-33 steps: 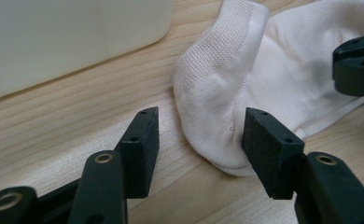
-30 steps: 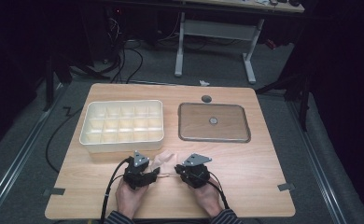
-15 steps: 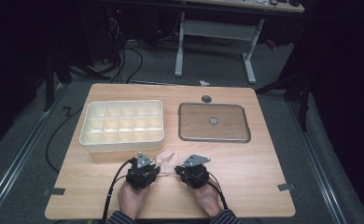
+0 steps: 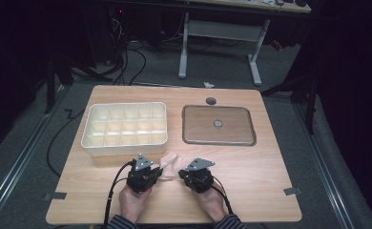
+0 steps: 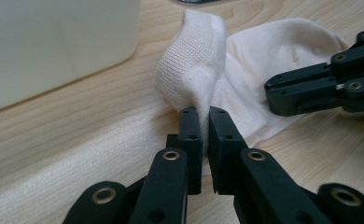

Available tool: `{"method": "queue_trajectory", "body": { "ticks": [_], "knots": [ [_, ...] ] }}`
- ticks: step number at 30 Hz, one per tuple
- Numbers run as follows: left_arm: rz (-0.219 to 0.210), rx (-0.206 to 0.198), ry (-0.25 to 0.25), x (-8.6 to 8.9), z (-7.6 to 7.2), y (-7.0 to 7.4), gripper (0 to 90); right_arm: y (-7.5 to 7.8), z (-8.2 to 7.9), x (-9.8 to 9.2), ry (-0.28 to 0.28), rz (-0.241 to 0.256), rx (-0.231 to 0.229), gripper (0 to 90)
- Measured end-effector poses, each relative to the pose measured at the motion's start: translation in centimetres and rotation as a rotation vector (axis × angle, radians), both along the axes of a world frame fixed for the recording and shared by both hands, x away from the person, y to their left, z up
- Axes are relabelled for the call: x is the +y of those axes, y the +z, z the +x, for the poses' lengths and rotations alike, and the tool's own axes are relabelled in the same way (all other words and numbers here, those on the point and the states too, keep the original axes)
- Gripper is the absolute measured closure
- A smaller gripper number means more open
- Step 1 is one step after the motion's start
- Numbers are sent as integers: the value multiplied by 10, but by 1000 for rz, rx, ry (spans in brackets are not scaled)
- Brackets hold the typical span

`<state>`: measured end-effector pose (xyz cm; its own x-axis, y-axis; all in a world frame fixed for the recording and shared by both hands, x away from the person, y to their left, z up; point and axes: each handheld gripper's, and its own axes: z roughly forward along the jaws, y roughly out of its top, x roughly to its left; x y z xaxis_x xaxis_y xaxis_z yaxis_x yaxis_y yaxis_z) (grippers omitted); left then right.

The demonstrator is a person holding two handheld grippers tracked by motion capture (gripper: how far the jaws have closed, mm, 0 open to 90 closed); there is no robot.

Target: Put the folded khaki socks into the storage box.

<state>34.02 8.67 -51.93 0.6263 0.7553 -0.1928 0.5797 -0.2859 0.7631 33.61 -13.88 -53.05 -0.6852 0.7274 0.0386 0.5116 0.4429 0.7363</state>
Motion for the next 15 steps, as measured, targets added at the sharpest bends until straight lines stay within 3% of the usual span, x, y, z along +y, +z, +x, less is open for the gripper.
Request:
{"method": "queue_trajectory", "body": {
  "ticks": [4, 10, 11, 12, 14, 15],
  "knots": [
    [-29, -12, -21, -1, 0, 8, 853, 0, 0, 0, 1, 2, 2, 854],
    [-39, -26, -40, -2, -1, 14, 854, 0, 1, 0, 4, 2, 2, 849],
    [-107, -4, -12, -7, -5, 15, 855, 0, 0, 0, 3, 3, 1, 847],
    [-117, -4, -11, -9, -5, 16, 855, 0, 0, 0, 3, 3, 1, 847],
    [-76, -23, -64, -7, -2, 20, 857, 0, 0, 1, 7, -1, -1, 842],
    [-76, -23, -64, -7, -2, 20, 857, 0, 0, 1, 7, -1, -1, 842]
  ]
}}
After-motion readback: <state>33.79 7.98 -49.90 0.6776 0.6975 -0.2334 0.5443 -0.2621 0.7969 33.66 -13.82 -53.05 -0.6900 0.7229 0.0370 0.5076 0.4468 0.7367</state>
